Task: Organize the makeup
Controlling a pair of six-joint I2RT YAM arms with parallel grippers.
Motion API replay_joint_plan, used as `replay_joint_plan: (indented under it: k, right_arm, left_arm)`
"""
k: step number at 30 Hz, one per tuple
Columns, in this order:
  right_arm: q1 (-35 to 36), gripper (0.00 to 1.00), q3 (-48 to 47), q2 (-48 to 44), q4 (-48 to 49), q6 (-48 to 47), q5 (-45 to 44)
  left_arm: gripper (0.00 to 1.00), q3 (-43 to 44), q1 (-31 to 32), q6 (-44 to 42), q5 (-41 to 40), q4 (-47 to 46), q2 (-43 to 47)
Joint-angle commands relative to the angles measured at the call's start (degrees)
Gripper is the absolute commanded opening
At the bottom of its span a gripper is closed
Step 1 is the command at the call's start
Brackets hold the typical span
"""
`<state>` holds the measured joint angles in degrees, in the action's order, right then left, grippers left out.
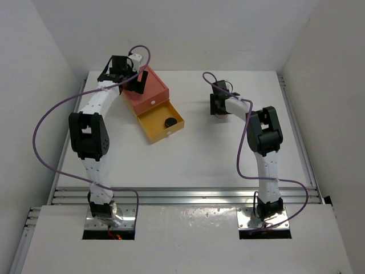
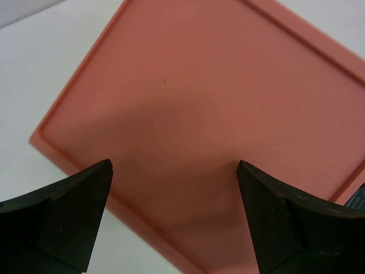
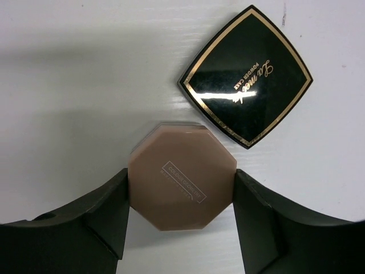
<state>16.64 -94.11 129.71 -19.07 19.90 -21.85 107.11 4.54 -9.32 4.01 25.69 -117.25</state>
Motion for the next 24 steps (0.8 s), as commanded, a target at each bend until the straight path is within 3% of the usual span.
replay_joint_plan:
  k: [1, 2, 5, 9, 11, 16, 21, 24]
  right_arm:
    - [0.05, 0.60, -0.47, 0.81, 0.44, 0.75, 1.81]
    - [0.06, 0.48, -0.38, 0.89, 0.18, 0.84, 2.15]
    - [0.05, 0.30, 0.14, 0.20, -0.44, 0.58, 2.95]
    - [0.58, 0.18, 3.75, -4.28, 3.33, -0.91, 4.97]
    - [1.46, 0.16, 4.81, -7.97, 5.79, -4.31, 6.20]
    - [6.80, 0.14, 6.91, -15.78, 13.96, -9.52, 21.30]
    - [12.87, 0.13, 7.28, -14.58, 21.61, -11.03, 39.65]
    - [15.34, 0.13, 3.85, -10.89, 22.32, -10.24, 41.35]
  left_arm:
    - [0.97, -1.11, -0.23, 2.38, 0.56, -1.43, 0.01]
    - [0.97, -2.16, -0.23, 2.38, 1.34, -1.96, 0.01]
    - [0.97, -5.05, -0.23, 2.99, 1.35, -2.75, 0.61]
    - [0.97, -7.44, -0.23, 3.52, 1.88, -4.59, 1.15]
    - [0.97, -8.75, -0.23, 3.52, 1.88, -4.60, 1.15]
    - [0.97, -9.38, -0.23, 3.52, 2.93, -5.65, 1.15]
    - [0.97, -10.60, -0.76, 4.05, 3.55, -6.18, 1.15]
    - [0.97, -10.61, -0.76, 4.05, 4.16, -6.80, 1.15]
